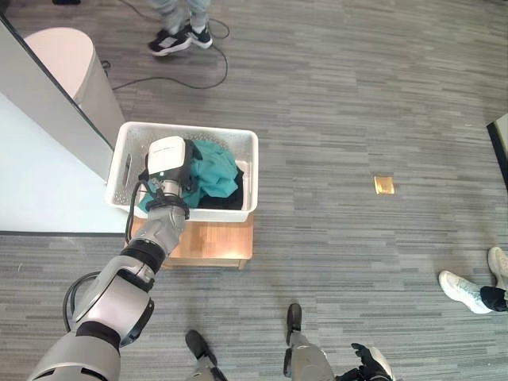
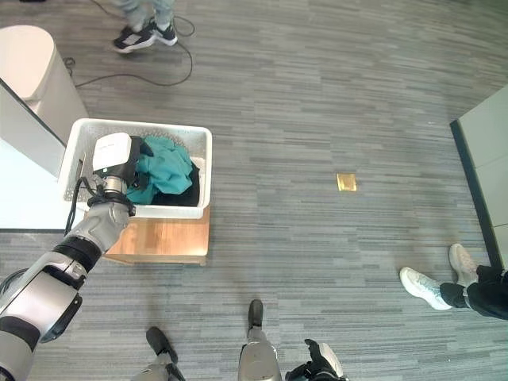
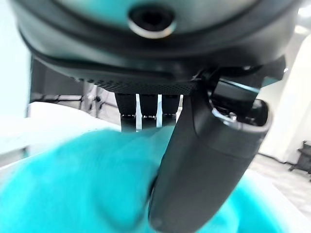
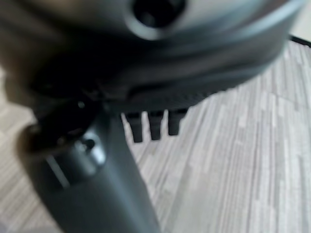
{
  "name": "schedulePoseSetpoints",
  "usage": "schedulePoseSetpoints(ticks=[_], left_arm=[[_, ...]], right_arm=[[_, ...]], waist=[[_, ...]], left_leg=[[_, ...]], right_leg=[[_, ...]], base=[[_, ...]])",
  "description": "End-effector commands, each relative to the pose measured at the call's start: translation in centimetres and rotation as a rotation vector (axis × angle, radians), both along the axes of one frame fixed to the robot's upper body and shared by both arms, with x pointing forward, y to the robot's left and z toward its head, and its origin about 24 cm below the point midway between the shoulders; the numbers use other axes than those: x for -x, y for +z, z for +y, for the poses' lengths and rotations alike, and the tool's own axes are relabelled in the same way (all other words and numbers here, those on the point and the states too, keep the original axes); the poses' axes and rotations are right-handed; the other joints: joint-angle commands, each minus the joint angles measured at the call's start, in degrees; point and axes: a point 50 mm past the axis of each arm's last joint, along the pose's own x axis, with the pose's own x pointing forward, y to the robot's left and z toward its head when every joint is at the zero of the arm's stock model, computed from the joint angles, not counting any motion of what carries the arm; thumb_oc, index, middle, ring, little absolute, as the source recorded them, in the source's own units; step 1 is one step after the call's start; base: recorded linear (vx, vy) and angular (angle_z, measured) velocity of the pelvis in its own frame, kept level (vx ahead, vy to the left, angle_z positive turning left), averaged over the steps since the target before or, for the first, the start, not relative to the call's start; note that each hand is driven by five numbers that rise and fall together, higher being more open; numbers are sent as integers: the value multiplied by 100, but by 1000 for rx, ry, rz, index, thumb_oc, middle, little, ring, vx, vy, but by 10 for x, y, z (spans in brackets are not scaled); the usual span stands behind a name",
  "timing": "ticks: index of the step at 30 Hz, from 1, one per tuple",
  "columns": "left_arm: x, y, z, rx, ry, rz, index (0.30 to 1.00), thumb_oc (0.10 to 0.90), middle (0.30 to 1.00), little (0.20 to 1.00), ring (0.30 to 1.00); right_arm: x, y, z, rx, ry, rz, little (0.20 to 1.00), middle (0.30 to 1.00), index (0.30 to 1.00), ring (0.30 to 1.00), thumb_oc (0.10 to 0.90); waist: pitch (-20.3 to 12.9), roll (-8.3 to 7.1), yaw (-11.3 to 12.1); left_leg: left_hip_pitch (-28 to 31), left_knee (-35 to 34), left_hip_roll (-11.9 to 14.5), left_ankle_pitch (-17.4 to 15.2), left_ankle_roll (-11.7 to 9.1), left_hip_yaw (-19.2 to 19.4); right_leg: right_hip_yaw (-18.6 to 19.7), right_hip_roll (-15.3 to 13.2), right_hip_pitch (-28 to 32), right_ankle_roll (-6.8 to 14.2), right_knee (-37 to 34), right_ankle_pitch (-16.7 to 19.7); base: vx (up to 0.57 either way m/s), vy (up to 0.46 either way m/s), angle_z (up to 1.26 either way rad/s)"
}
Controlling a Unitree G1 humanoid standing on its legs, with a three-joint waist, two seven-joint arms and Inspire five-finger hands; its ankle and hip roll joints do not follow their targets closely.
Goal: Pick up bed clothes into laundry basket.
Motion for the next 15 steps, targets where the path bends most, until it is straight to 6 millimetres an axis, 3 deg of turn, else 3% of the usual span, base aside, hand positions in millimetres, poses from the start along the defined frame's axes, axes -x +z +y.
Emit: schedulePoseSetpoints(ticks=[1, 9, 15], left_arm=[[-16, 93, -15, -24, -57, -345, 900, 800, 900, 900, 900], [-2, 115, -64, -42, -266, -509, 900, 800, 900, 900, 900], [4, 118, -75, 101, -335, -530, 900, 800, 900, 900, 900]], right_arm=[[-8, 6, -10, 1, -51, -60, 900, 900, 900, 900, 800], [-6, 5, -9, -30, -53, -53, 900, 900, 900, 900, 800], [9, -1, -15, -7, -40, 37, 900, 900, 900, 900, 800]], waist=[[89, 141, 147], [-227, 233, 229], [-501, 275, 321]], left_leg=[[89, 10, 219, -588, -73, -75], [392, 10, 169, -680, -63, -240], [508, 10, 109, -675, -54, -412]], right_leg=[[-501, -328, 255, 564, 24, -333], [-537, -292, 689, 564, 24, -465], [-650, -307, 939, 564, 24, -482]], base=[[8, -17, 4], [50, -13, 9], [45, -21, 15]])
